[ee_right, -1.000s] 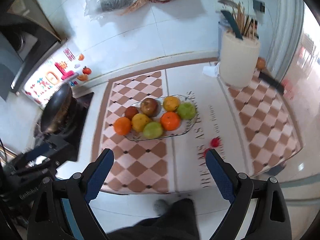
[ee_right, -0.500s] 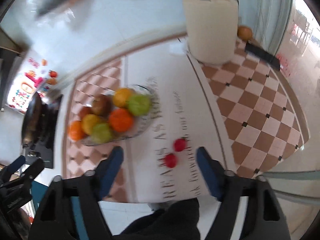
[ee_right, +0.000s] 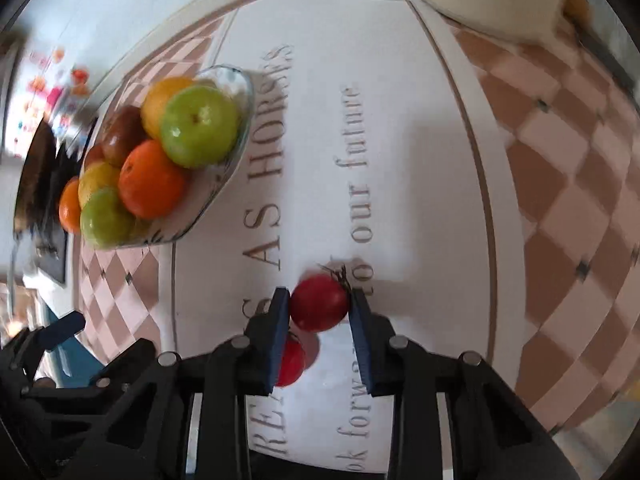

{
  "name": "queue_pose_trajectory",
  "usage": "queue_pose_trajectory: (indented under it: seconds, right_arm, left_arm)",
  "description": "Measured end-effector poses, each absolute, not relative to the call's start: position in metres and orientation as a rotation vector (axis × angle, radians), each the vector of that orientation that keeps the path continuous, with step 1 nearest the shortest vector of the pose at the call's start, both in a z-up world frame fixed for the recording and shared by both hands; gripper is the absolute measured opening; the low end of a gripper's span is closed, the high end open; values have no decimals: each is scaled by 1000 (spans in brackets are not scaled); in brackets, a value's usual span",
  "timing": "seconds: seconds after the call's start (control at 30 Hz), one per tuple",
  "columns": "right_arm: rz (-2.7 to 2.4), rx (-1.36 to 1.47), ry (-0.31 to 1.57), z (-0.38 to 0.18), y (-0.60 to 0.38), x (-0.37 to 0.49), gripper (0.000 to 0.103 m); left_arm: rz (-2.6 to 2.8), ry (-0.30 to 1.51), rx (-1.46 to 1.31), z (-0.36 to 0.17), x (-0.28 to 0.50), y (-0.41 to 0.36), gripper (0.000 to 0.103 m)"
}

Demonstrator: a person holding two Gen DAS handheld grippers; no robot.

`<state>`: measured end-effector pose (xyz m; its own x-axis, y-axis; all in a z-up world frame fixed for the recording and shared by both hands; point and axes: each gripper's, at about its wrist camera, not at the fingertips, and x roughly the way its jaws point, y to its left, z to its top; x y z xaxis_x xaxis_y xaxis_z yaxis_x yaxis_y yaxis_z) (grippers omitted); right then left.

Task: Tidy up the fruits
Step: 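Grasp a cherry tomato with the left gripper while the right grasps the other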

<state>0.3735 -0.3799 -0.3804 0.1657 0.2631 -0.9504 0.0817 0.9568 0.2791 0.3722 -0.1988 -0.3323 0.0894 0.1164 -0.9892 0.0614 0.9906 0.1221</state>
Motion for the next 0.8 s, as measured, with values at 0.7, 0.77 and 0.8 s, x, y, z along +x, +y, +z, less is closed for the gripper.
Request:
queue_pose_trajectory:
  seconds: [0.7, 0.77, 0.8]
  right_arm:
    - [54, 387, 1337, -358, -462, 351, 32]
    - [53, 389, 1331, -356, -465, 350, 32]
    - [54, 393, 1329, -355, -465, 350, 32]
  left_arm:
    - [-307, 1545, 105, -357, 369, -306, 32]
    - [-307, 1544, 130, -357, 370, -310, 28]
    - [-306, 1547, 130, -356, 371, -310, 28]
